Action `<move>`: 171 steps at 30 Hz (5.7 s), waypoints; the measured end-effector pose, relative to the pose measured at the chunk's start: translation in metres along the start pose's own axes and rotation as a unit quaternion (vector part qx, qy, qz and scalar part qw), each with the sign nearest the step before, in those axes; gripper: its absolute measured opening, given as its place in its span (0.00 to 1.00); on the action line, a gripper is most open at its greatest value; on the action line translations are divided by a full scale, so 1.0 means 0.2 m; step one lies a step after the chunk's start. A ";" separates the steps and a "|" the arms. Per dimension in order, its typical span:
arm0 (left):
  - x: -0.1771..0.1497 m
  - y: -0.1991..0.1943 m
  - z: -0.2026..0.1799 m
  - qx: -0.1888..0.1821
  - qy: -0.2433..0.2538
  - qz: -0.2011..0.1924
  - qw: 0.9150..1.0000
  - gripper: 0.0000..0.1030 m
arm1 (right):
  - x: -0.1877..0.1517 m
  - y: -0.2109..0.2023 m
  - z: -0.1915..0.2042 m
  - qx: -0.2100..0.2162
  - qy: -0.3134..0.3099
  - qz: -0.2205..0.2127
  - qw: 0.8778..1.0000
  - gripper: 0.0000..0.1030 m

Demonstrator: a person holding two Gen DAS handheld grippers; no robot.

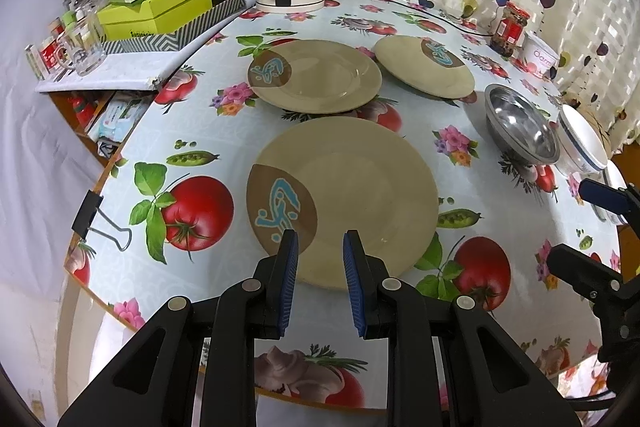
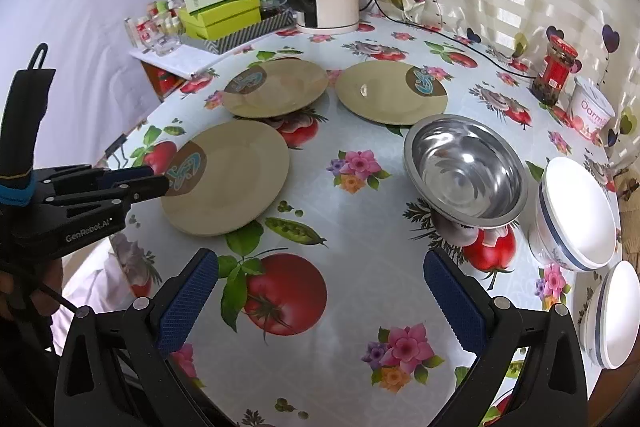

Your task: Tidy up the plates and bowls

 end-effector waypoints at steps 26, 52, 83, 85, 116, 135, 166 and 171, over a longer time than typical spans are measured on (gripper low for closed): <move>0.00 -0.02 0.00 -0.003 0.004 -0.008 1.000 0.23 | 0.01 -0.01 0.01 0.003 -0.004 -0.003 1.000 1.00; -0.01 -0.02 0.01 -0.003 0.003 -0.005 1.000 0.23 | 0.01 -0.02 0.04 0.006 -0.008 -0.005 1.000 1.00; -0.01 0.01 0.00 -0.008 0.003 -0.003 1.000 0.23 | 0.02 0.01 0.01 -0.004 -0.002 -0.002 1.000 1.00; -0.01 0.02 0.00 -0.007 0.004 -0.002 1.000 0.23 | 0.02 0.02 0.01 -0.003 -0.001 0.000 1.000 1.00; 0.03 0.04 0.03 -0.012 0.000 -0.004 1.000 0.23 | 0.04 0.07 0.03 0.000 -0.005 0.016 1.000 0.97; 0.19 0.09 0.20 -0.032 -0.041 -0.017 0.999 0.23 | 0.28 0.21 0.07 0.023 -0.008 0.020 0.999 0.81; 0.62 0.42 0.48 -0.084 -0.098 -0.013 0.991 0.23 | 0.65 0.72 0.17 0.079 0.068 0.082 0.991 0.43; 0.65 0.46 0.50 -0.087 -0.104 -0.013 0.991 0.23 | 0.67 0.79 0.17 0.078 0.075 0.090 0.990 0.41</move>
Point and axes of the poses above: each gripper's, at about its wrist camera, not at the fingertips, and y roughly the way its jaws point, z to its left, x to its top, the point moved 7 cm from there along y, roughly the way its jaws point, and after that the axes turned 11 degrees about -x, right-handed, at the moved point
